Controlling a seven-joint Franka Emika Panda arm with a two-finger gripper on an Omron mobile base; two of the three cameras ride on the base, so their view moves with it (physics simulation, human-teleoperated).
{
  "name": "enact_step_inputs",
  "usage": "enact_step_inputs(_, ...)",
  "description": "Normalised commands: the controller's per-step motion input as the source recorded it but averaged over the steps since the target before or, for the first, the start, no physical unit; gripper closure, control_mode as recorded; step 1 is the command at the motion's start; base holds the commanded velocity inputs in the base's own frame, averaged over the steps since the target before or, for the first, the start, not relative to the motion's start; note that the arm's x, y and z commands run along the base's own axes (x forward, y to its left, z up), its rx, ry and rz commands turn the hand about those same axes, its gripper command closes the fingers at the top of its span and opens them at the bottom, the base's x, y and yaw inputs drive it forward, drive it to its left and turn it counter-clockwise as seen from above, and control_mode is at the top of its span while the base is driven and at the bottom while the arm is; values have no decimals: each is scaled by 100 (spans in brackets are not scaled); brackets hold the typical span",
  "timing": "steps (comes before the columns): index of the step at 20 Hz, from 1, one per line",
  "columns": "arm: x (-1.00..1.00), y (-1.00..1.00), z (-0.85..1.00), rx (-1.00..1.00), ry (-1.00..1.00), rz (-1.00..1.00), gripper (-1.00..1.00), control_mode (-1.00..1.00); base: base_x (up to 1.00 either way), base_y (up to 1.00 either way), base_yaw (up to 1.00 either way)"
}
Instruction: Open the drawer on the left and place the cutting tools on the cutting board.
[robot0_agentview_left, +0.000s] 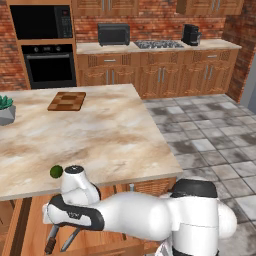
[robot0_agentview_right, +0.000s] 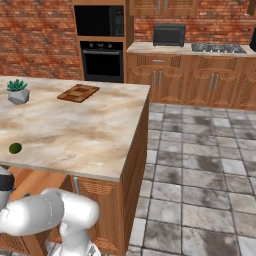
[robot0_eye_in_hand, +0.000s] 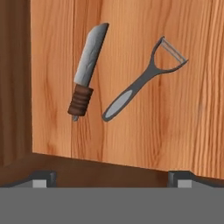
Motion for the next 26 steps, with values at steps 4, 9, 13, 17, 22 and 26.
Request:
enact_step_inputs(4,0,23,-27,-2,4,0,-100,-100,0,0,0)
enact_step_inputs(9,0,14,-26,-9,0,0,-100,-100,0,0,0)
enact_step_inputs(13,2,13,-28,-7,0,0,-100,-100,0,0,0)
enact_step_inputs(17,6,16,-27,-1,0,0,-100,-100,0,0,0)
enact_step_inputs(22,7,12,-31,-1,0,0,-100,-100,0,0,0)
enact_step_inputs(26,8,13,-29,0,0,0,-100,-100,0,0,0)
